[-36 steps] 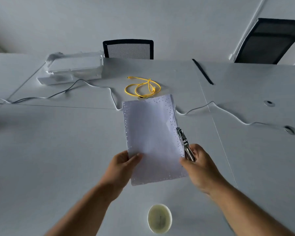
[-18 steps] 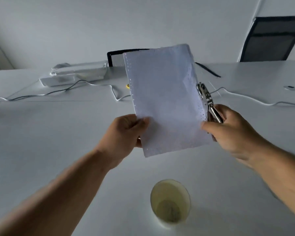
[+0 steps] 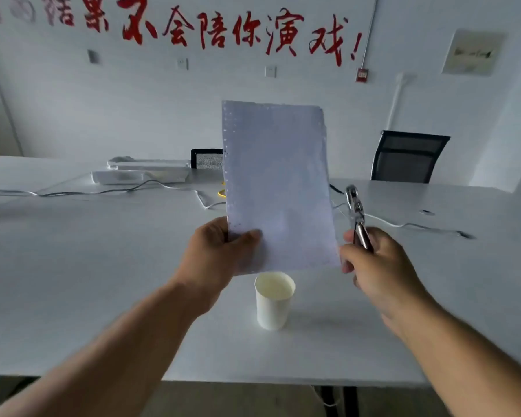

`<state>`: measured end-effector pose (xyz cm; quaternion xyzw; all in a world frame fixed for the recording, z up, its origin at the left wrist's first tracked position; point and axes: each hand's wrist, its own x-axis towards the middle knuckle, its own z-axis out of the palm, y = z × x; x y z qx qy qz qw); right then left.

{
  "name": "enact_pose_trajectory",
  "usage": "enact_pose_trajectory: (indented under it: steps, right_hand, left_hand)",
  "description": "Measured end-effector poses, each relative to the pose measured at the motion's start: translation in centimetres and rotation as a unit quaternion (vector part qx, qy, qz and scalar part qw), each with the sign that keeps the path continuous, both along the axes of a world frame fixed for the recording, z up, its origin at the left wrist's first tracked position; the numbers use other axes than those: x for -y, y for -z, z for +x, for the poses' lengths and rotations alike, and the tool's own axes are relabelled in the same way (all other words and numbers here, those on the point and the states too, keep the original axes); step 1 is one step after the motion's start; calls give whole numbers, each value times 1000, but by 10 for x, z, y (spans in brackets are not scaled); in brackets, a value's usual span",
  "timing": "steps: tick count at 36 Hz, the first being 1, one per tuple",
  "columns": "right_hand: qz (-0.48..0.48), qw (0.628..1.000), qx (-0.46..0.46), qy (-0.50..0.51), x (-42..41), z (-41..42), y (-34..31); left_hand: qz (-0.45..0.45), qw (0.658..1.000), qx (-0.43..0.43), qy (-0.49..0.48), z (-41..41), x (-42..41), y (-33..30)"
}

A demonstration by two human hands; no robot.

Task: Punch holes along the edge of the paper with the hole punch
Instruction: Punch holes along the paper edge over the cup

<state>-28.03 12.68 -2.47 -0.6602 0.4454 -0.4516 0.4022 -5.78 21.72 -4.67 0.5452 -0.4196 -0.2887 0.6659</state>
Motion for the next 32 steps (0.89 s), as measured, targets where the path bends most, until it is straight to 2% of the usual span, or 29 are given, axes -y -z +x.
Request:
enact_pose_trajectory:
  steps: [3, 6, 12, 23, 32]
  right_hand:
    - [33, 999, -12, -6, -25, -16, 28]
    - [69, 992, -56, -85, -51, -27, 50]
    - [85, 984, -83, -134, -74, -26, 56]
    - [151, 975, -37, -161, -75, -25, 62]
    - [160, 974, -27, -160, -74, -22, 61]
  left_hand:
    - [-15, 999, 0, -49, -6, -6, -1]
    - [-33, 996, -5, -80, -15, -14, -5]
    - [-49, 990, 7, -129, -23, -21, -5]
    - [-42, 991, 3, -131, -35, -18, 1]
    - [-45, 991, 0, -124, -36, -12, 7]
